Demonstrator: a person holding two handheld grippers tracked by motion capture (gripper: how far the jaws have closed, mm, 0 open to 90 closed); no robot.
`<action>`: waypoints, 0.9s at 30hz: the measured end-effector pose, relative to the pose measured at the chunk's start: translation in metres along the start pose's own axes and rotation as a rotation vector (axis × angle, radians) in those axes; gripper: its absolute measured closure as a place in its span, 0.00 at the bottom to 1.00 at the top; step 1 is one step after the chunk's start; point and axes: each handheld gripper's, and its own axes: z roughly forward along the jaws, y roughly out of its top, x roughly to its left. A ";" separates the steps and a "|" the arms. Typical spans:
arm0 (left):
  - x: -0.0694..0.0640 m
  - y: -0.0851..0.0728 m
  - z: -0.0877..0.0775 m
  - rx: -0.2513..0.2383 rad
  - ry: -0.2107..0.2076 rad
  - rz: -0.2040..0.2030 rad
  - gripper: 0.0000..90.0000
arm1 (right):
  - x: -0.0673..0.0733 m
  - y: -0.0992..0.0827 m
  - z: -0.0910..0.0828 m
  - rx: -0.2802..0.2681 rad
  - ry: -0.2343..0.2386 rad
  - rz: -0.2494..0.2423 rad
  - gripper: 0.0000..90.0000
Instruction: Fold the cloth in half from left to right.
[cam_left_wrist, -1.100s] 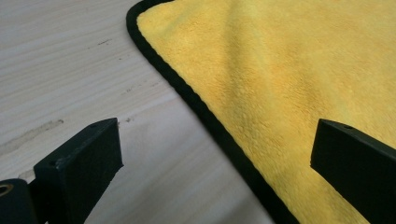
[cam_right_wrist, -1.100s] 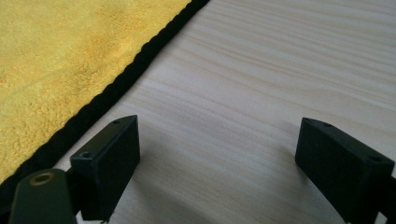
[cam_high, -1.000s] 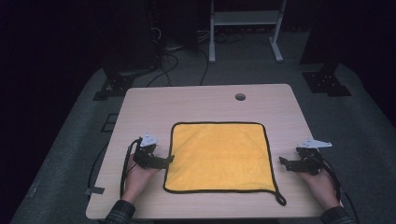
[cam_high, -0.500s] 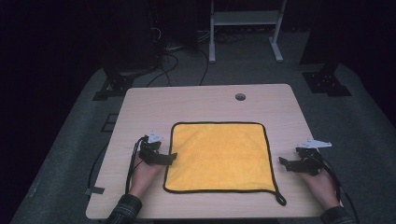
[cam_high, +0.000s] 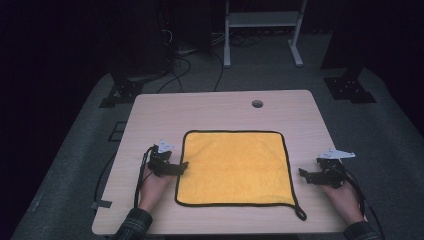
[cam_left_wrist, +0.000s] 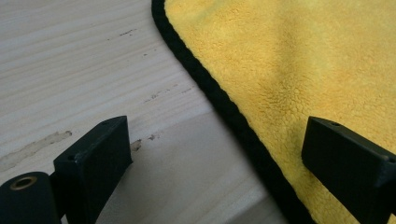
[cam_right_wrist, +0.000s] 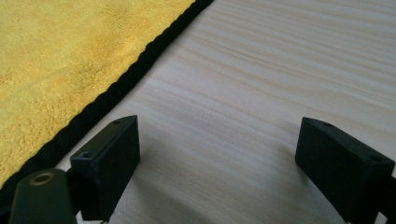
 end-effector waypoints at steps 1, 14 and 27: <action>0.001 0.000 -0.001 -0.005 0.001 -0.004 0.11 | 0.000 0.000 0.000 0.000 0.000 0.000 0.14; -0.006 0.003 -0.004 -0.026 -0.022 0.031 0.63 | 0.000 0.000 0.000 0.000 0.001 -0.001 0.14; -0.012 0.004 -0.004 -0.016 -0.062 0.037 0.96 | 0.000 0.000 0.000 0.000 0.002 -0.002 0.14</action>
